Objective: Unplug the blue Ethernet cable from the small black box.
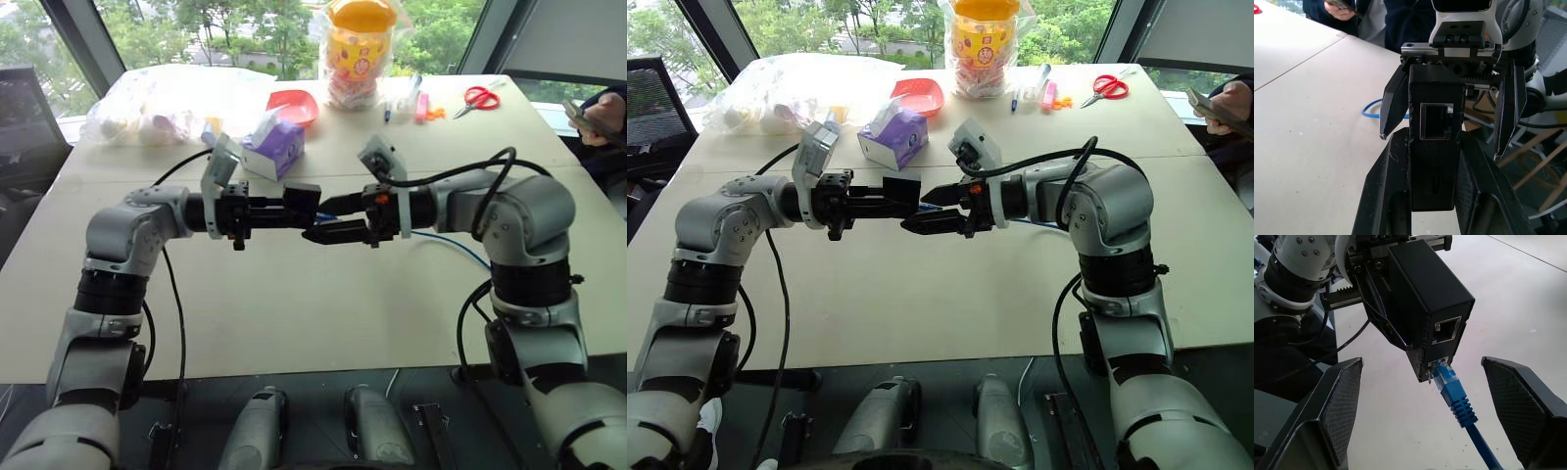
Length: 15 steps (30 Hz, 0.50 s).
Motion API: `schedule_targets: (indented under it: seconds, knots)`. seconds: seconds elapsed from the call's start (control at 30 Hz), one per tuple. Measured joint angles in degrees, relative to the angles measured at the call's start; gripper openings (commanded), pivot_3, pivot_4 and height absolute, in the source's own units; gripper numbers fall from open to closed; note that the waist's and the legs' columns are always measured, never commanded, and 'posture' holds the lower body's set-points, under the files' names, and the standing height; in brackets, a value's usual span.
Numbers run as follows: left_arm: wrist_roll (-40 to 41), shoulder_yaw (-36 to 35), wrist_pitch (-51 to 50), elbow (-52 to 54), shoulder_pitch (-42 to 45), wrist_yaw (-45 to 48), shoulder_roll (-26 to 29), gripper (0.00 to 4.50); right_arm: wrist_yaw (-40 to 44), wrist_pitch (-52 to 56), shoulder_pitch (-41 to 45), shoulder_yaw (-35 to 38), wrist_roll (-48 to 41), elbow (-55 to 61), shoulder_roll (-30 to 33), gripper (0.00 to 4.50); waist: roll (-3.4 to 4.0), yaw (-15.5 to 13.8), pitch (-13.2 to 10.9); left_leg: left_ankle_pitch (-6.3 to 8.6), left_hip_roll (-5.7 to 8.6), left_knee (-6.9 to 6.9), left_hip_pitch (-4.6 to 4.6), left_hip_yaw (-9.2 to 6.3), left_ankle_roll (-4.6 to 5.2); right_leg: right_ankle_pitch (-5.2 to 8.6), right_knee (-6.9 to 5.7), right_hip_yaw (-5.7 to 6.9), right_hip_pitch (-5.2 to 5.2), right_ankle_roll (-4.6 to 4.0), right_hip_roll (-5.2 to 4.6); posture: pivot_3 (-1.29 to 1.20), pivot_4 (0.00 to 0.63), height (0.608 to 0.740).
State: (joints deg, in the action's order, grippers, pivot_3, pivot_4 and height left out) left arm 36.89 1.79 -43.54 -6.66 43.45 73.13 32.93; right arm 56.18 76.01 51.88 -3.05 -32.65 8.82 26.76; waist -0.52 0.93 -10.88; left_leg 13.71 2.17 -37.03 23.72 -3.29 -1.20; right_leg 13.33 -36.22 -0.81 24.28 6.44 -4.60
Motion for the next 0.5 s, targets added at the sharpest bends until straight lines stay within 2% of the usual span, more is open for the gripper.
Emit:
schedule_targets:
  seconds: [0.03, 0.07, 0.17, 0.5]
  knots:
    - [0.0, 0.0, 0.0, 0.0, 0.0, 0.1, 0.1, 0.51, -0.1, 0.0, 0.0, -0.1, -0.3, -0.1, 0.4, 3.97, 0.00, 0.0, 0.0, 0.00, 0.00, 0.00, 0.00, 0.00, 0.00, 0.00, 0.00, 0.00, 0.00, 0.00, 0.00, 0.00, 0.150, 0.740]
    - [0.0, 0.0, 0.0, 0.1, 0.0, 0.1, 0.1, 0.51, -0.1, 0.0, 0.0, -0.2, -0.6, -0.1, 1.0, 3.71, 0.00, 0.0, 0.0, 0.00, 0.00, 0.00, 0.00, 0.01, 0.00, 0.00, 0.00, 0.00, 0.00, 0.00, 0.00, 0.00, 0.150, 0.740]
    - [0.0, 0.0, 0.0, 0.3, -0.3, 0.6, 0.5, 0.51, -0.1, 0.0, 0.0, -0.2, -1.9, -0.1, 2.0, 2.58, 0.00, 0.0, 0.0, 0.00, 0.00, 0.00, 0.00, 0.01, 0.00, 0.00, 0.00, 0.00, 0.00, 0.00, 0.00, 0.00, 0.150, 0.740]
    - [0.0, 0.0, 0.0, 1.0, -0.6, 1.0, 0.6, 0.51, -0.7, -0.4, 0.0, -1.5, -3.7, -1.3, 3.5, 2.58, 0.00, 0.0, 0.0, 0.00, -0.01, 0.00, 0.00, 0.01, 0.00, 0.00, 0.00, 0.00, 0.00, 0.00, 0.02, 0.00, 0.150, 0.740]
